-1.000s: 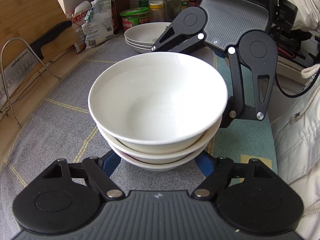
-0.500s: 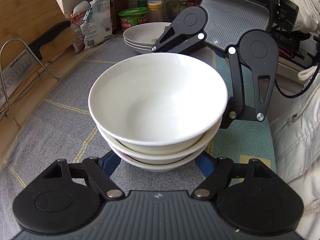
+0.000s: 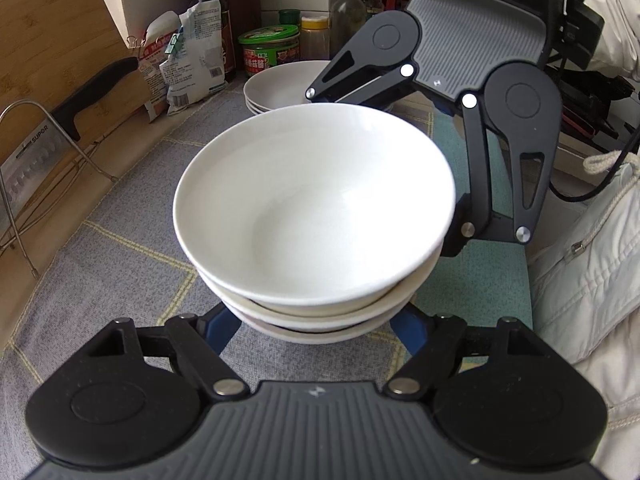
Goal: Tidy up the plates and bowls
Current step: 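Lift the bowl stack with both tools and carry it to the plate stack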
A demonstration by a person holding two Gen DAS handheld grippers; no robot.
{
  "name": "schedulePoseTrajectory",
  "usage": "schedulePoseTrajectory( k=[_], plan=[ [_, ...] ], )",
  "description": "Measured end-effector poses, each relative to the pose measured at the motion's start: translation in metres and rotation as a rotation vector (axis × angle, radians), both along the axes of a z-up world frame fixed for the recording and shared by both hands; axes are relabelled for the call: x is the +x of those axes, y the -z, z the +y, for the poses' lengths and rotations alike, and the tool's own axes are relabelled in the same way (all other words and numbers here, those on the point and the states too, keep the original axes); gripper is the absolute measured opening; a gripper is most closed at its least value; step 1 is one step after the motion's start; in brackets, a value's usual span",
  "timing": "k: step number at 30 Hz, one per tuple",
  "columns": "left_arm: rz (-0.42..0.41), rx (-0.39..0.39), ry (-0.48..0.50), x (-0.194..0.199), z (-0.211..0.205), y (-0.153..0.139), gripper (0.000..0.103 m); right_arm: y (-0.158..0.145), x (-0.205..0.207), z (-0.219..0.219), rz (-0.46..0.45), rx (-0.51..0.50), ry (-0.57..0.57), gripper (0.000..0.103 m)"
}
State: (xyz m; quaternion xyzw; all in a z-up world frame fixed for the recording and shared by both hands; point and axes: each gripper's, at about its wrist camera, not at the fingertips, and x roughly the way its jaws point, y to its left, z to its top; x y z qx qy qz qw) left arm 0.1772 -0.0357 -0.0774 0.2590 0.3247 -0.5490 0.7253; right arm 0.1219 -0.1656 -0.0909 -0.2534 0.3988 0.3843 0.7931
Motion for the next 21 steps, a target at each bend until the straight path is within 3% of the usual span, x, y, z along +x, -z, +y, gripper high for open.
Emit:
schedulePoseTrajectory(
  k=[21],
  plan=[
    [-0.039,0.002,-0.021,-0.008,-0.098,-0.024,0.080,-0.024,-0.007,-0.100,-0.037,0.016,-0.031,0.083]
  ],
)
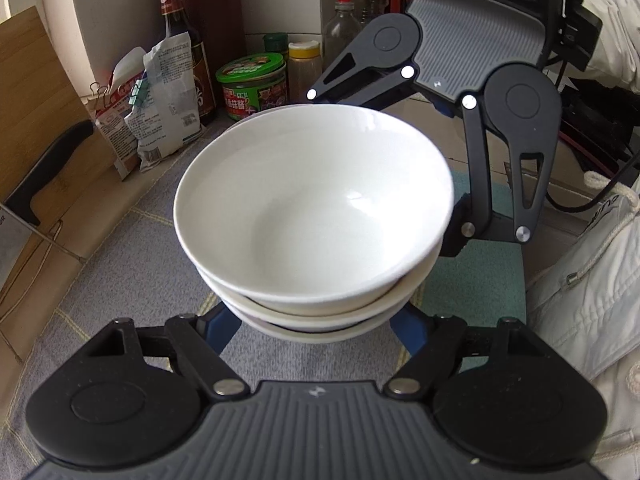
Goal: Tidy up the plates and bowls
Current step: 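Lift the bowl stack with both tools and carry it to the plate stack, then lower the bowl stack onto the plates and open both tools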
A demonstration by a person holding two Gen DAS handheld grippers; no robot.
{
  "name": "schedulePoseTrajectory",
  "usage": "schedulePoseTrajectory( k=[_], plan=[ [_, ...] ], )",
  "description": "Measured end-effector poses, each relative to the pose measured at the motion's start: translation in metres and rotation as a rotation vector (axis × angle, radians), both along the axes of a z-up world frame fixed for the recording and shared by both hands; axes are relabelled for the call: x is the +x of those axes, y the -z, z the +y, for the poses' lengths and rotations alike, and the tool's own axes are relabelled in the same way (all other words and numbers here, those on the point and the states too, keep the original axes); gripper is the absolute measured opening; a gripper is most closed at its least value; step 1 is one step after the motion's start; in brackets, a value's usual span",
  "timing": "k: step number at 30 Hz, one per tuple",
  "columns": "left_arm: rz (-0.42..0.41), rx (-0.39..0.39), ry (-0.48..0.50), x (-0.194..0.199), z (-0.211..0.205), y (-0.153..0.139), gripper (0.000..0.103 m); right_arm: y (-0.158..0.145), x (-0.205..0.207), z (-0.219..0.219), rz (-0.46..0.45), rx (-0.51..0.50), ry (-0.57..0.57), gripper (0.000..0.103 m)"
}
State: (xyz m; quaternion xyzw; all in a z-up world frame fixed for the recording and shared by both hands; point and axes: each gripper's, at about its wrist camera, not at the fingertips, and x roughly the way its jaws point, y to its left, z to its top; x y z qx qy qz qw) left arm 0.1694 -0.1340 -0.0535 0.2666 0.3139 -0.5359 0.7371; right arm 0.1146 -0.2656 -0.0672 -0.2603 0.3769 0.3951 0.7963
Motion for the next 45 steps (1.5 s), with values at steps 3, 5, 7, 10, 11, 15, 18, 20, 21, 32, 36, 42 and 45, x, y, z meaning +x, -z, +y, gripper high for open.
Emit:
schedulePoseTrajectory(
  k=[3,5,7,10,11,15,18,20,21,32,36,42,45],
  plan=[
    [-0.016,-0.001,0.015,0.001,-0.018,-0.004,0.080,-0.004,0.002,-0.016,-0.015,0.003,0.014,0.083],
    [-0.022,-0.003,0.028,0.004,-0.030,-0.006,0.080,-0.007,0.004,-0.027,-0.026,0.001,0.025,0.083],
    [-0.032,-0.003,0.040,0.008,-0.041,-0.007,0.080,-0.009,0.005,-0.037,-0.037,-0.002,0.039,0.083],
    [-0.045,-0.006,0.061,0.014,-0.058,-0.008,0.080,-0.010,0.009,-0.052,-0.049,-0.011,0.062,0.083],
    [-0.050,-0.007,0.068,0.016,-0.063,-0.008,0.080,-0.011,0.010,-0.057,-0.053,-0.014,0.070,0.083],
    [-0.063,-0.010,0.087,0.022,-0.080,-0.007,0.080,-0.011,0.016,-0.076,-0.061,-0.028,0.095,0.083],
    [-0.065,-0.011,0.098,0.028,-0.091,-0.004,0.080,-0.010,0.020,-0.087,-0.067,-0.038,0.113,0.083],
    [-0.065,-0.008,0.102,0.031,-0.097,-0.001,0.080,-0.008,0.024,-0.093,-0.068,-0.045,0.121,0.083],
    [-0.067,-0.005,0.104,0.034,-0.101,0.000,0.080,-0.007,0.025,-0.096,-0.068,-0.047,0.125,0.083],
    [-0.056,0.015,0.108,0.047,-0.126,0.012,0.080,0.005,0.040,-0.114,-0.044,-0.056,0.146,0.083],
    [-0.049,0.020,0.108,0.050,-0.130,0.015,0.080,0.008,0.042,-0.118,-0.033,-0.056,0.148,0.083],
    [-0.036,0.028,0.105,0.053,-0.134,0.017,0.080,0.013,0.044,-0.121,-0.025,-0.063,0.146,0.083],
    [-0.038,0.030,0.107,0.055,-0.136,0.018,0.080,0.014,0.044,-0.124,-0.017,-0.059,0.149,0.083]
  ],
)
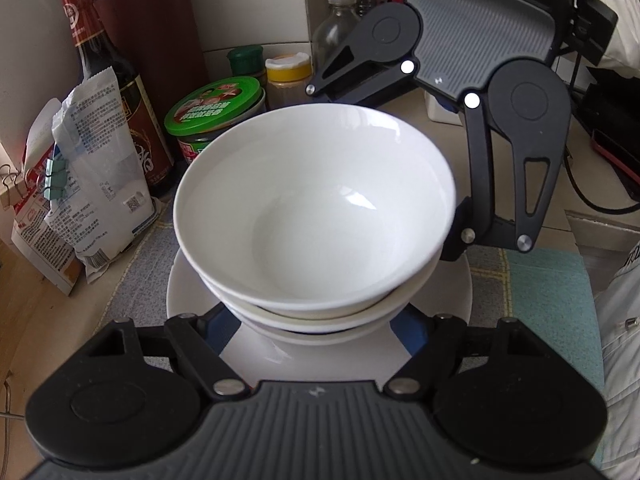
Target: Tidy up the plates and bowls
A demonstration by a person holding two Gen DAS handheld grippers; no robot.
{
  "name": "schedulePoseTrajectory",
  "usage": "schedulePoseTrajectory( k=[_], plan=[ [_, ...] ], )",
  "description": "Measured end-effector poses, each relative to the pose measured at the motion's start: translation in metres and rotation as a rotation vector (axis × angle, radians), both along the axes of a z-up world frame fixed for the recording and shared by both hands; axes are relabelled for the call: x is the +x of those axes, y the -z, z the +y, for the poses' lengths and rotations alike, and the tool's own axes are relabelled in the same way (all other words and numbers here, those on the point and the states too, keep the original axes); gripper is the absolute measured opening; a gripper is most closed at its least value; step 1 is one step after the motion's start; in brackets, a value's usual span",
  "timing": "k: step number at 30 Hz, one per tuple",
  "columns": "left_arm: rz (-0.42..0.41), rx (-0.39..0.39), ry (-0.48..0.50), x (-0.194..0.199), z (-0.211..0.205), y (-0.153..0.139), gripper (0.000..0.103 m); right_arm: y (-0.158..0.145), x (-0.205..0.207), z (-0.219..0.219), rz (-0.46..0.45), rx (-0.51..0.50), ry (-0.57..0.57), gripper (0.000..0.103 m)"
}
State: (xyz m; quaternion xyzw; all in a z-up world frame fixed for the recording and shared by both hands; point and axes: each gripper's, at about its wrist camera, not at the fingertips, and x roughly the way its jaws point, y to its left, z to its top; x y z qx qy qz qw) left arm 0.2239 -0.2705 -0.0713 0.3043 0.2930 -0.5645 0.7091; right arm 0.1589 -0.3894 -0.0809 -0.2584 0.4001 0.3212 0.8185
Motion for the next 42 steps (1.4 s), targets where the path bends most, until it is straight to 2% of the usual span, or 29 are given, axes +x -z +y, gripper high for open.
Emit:
schedulePoseTrajectory(
  k=[16,19,21,24,32,35,37,42],
  plan=[
    [0.020,-0.007,-0.020,0.004,0.000,-0.001,0.081,0.002,0.006,-0.002,0.012,0.015,0.010,0.084],
    [0.013,-0.025,-0.026,0.002,0.003,-0.002,0.084,0.002,0.006,-0.003,0.006,0.029,0.010,0.089],
    [0.003,-0.049,-0.033,-0.001,0.005,-0.006,0.090,0.000,0.004,-0.003,-0.007,0.039,0.010,0.101],
    [-0.017,-0.088,-0.056,-0.003,0.010,-0.012,0.098,-0.003,0.003,-0.002,-0.017,0.046,0.010,0.103],
    [-0.065,-0.196,-0.243,-0.024,0.038,-0.015,0.100,-0.004,-0.008,-0.004,-0.039,0.054,0.055,0.103],
    [-0.028,-0.233,-0.297,-0.030,0.051,-0.017,0.102,-0.008,-0.019,-0.002,-0.060,0.059,0.105,0.103],
    [-0.011,-0.263,-0.339,-0.036,0.061,-0.018,0.102,-0.009,-0.025,0.001,-0.065,0.053,0.158,0.103],
    [-0.050,-0.296,-0.477,-0.052,0.081,-0.027,0.102,-0.012,-0.050,0.012,-0.082,0.079,0.376,0.103]
  ],
)
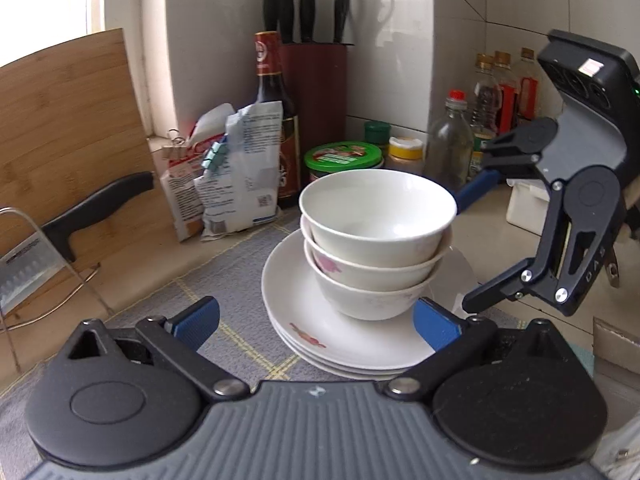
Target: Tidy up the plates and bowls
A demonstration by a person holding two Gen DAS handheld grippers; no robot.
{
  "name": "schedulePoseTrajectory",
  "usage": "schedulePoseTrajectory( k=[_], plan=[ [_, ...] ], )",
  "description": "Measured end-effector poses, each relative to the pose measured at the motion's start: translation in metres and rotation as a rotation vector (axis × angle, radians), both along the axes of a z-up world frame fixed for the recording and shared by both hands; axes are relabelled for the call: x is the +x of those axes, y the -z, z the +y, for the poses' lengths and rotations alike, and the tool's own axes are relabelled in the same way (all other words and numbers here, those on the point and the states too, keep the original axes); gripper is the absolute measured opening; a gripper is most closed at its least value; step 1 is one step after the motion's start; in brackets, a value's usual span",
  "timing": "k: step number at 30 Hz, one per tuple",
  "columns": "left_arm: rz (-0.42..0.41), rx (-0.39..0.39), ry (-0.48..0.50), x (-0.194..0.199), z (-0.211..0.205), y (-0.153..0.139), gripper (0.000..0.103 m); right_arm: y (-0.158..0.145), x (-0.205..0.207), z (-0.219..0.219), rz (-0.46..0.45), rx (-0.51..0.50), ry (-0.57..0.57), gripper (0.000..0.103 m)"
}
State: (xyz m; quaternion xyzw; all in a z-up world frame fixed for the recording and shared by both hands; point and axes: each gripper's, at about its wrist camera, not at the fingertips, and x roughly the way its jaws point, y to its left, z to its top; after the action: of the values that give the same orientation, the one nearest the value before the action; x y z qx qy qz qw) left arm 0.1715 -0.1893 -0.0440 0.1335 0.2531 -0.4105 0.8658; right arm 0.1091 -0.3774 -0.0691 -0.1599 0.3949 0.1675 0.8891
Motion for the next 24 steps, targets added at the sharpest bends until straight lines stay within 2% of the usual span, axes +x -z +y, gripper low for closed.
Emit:
schedulePoseTrajectory(
  k=[3,6,8,11,15,21,24],
  plan=[
    [0.009,-0.014,-0.056,-0.010,0.011,-0.007,0.102,-0.003,-0.010,0.008,0.007,0.061,0.180,0.103],
    [0.065,-0.065,-0.067,-0.017,0.026,-0.013,0.102,-0.006,-0.025,0.018,0.003,0.111,0.344,0.103],
    [0.091,-0.061,-0.088,-0.023,0.032,-0.017,0.102,-0.010,-0.037,0.026,-0.012,0.129,0.438,0.103],
    [0.065,-0.056,-0.149,-0.038,0.039,-0.026,0.102,-0.014,-0.053,0.039,-0.027,0.138,0.565,0.103],
    [0.021,0.042,-0.216,-0.051,0.037,-0.036,0.102,-0.024,-0.072,0.056,-0.060,0.163,0.677,0.103],
    [0.064,0.043,-0.249,-0.059,0.049,-0.047,0.102,-0.037,-0.094,0.079,-0.105,0.171,0.758,0.103],
    [0.060,0.054,-0.265,-0.062,0.053,-0.050,0.102,-0.039,-0.100,0.086,-0.114,0.170,0.773,0.103]
  ],
)
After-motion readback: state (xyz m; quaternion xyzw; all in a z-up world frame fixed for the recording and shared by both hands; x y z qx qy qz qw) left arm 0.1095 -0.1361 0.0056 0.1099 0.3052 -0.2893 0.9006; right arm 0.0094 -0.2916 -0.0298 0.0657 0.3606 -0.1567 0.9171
